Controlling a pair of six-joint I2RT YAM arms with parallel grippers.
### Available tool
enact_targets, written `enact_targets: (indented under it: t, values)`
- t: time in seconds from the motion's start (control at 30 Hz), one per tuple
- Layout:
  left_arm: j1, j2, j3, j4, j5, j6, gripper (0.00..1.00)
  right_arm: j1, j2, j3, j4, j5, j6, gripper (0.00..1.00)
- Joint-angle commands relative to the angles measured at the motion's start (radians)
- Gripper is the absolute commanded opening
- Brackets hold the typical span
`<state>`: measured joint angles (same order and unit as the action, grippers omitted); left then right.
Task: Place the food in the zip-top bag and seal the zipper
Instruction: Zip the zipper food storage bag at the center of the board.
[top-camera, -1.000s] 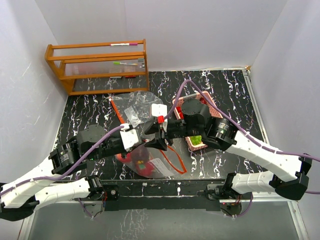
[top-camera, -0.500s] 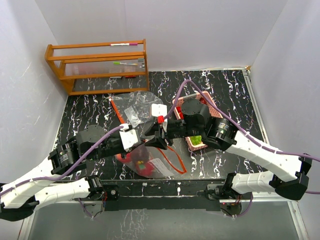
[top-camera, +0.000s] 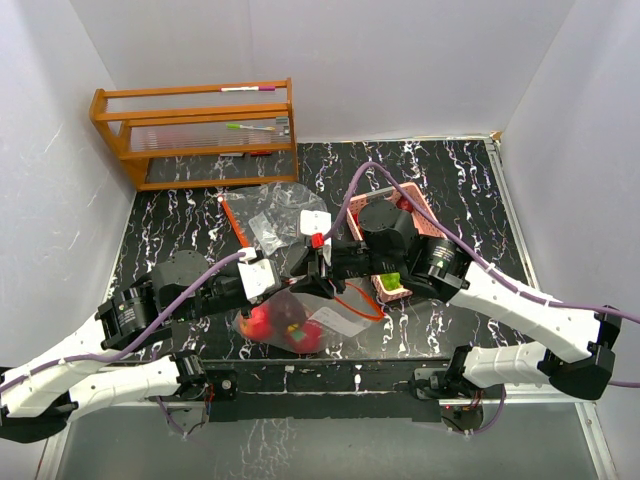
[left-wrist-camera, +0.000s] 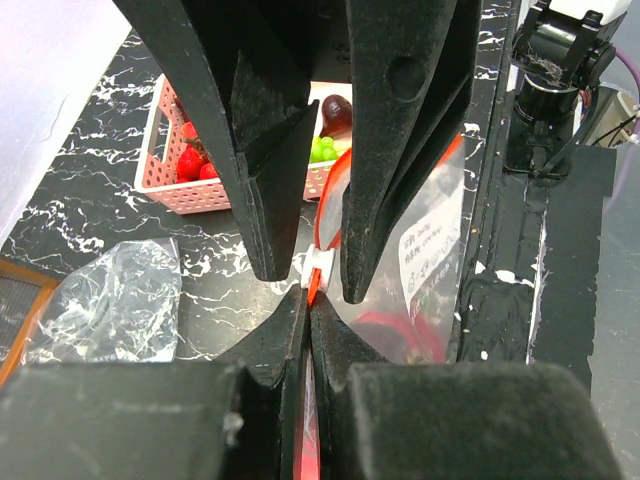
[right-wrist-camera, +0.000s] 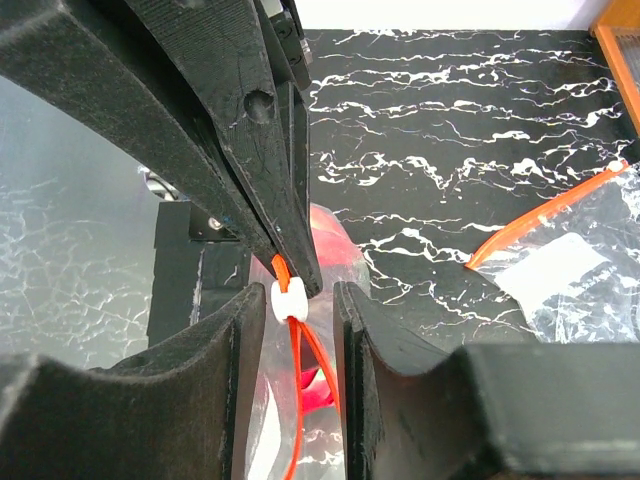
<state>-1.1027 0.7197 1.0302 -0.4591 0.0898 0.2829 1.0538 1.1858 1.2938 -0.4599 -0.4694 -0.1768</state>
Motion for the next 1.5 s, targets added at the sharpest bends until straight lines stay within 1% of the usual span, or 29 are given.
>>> enact_targets:
  t: [0.0,0.13,0.23,0.27,0.33,0.37,0.4,0.63,0.93,1.2,1.33,1.47]
  values:
    - [-0.002,-0.022,0.005,0.044,0.002,-0.008,0.0,0.0,-0.001,-0.001,0.027,0.011,0.012,0.36]
    - [-0.002,-0.025,0.003,0.046,0.004,-0.008,0.0,0.0,-0.005,0.004,0.032,0.013,0.011,0.35]
    - [-0.002,-0.025,0.001,0.048,0.005,-0.008,0.0,0.0,-0.008,0.006,0.036,0.008,0.008,0.32]
    - [-0.002,-0.025,0.001,0.048,0.005,-0.008,0.0,0.0,-0.008,0.007,0.039,0.006,0.007,0.3]
    - [-0.002,-0.026,0.001,0.049,0.007,-0.007,0.0,0.0,-0.008,0.007,0.037,0.005,0.007,0.19]
    - [-0.002,-0.025,0.001,0.05,0.007,-0.007,0.0,0.0,-0.006,0.007,0.036,0.005,0.007,0.15]
    - [-0.001,-0.026,0.001,0.05,0.008,-0.006,0.0,-0.001,-0.005,0.007,0.037,0.006,0.008,0.14]
    - [-0.002,-0.027,0.016,0.032,-0.001,0.0,0.0,-0.002,-0.014,-0.005,0.032,0.034,0.018,0.12]
    - [-0.002,-0.058,0.066,-0.014,-0.072,0.03,0.0,-0.008,-0.107,-0.118,0.035,0.113,0.06,0.11]
    - [-0.002,-0.069,0.09,-0.004,-0.106,0.033,0.0,-0.009,-0.173,-0.19,0.041,0.221,0.117,0.1]
    - [-0.002,-0.079,0.095,0.023,-0.183,0.03,0.0,-0.01,-0.214,-0.223,0.042,0.264,0.147,0.09]
    - [-0.002,-0.083,0.111,0.053,-0.33,0.037,0.0,-0.009,-0.254,-0.253,0.041,0.302,0.178,0.09]
